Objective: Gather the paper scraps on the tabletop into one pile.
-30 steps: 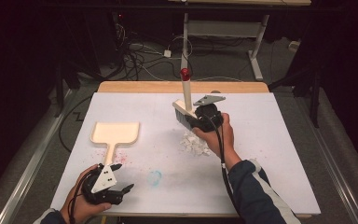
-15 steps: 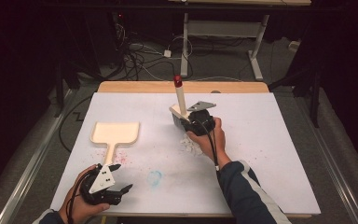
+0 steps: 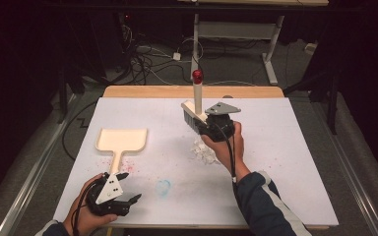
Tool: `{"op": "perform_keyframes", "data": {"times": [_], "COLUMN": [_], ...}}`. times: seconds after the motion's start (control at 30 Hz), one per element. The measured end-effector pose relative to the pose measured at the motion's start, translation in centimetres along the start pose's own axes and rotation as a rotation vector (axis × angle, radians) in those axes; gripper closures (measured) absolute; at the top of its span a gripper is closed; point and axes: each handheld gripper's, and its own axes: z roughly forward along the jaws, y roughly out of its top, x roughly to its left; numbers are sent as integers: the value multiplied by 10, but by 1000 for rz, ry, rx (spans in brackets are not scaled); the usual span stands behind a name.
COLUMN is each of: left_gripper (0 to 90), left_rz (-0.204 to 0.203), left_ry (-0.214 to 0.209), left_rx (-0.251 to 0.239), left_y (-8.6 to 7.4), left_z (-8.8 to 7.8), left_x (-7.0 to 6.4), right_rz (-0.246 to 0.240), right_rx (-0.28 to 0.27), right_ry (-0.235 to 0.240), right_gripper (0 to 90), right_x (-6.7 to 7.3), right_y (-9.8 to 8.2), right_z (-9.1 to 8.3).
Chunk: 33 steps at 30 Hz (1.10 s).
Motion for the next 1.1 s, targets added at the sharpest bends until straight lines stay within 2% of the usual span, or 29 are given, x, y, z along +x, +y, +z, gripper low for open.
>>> {"op": "perform_keyframes", "data": {"times": [0.07, 0.23, 0.33, 0.4, 0.5, 0.57, 0.63, 0.8, 0.9, 0.97, 1.1], "left_gripper": [232, 232, 232, 232, 232, 237, 239, 239, 241, 241, 241], "left_rz": [-6, -1, -8, 0, -1, -10, -4, -9, -5, -5, 4], "left_ry": [-4, 1, -3, 2, 2, -1, 4, -8, -8, -8, 0], "left_rx": [0, -5, -3, -7, -8, -6, -11, -5, -5, -5, -10], "left_y": [0, 0, 0, 0, -1, -1, -1, -1, -1, 0, 1], "left_z": [0, -1, -2, -2, -2, -3, -3, -2, -2, -2, -1], "left_x": [0, 0, 0, 1, 0, 0, 1, 1, 0, 0, 0], "right_rz": [25, 48, 107, 126, 136, 155, 158, 195, 206, 211, 206], "right_rx": [-16, -53, -46, -35, -7, 16, 38, 39, 40, 34, 25], "right_ry": [-2, 14, 53, 72, 62, 39, -12, -133, -186, -199, -183], "right_gripper": [673, 673, 674, 674, 674, 674, 674, 675, 675, 675, 674], "right_x": [3, 15, 26, 35, 44, 47, 49, 38, 34, 32, 31], "right_y": [-1, -5, -15, -23, -35, -44, -52, -58, -59, -60, -60], "right_z": [-2, 2, 11, 19, 31, 38, 41, 34, 27, 22, 15]}}
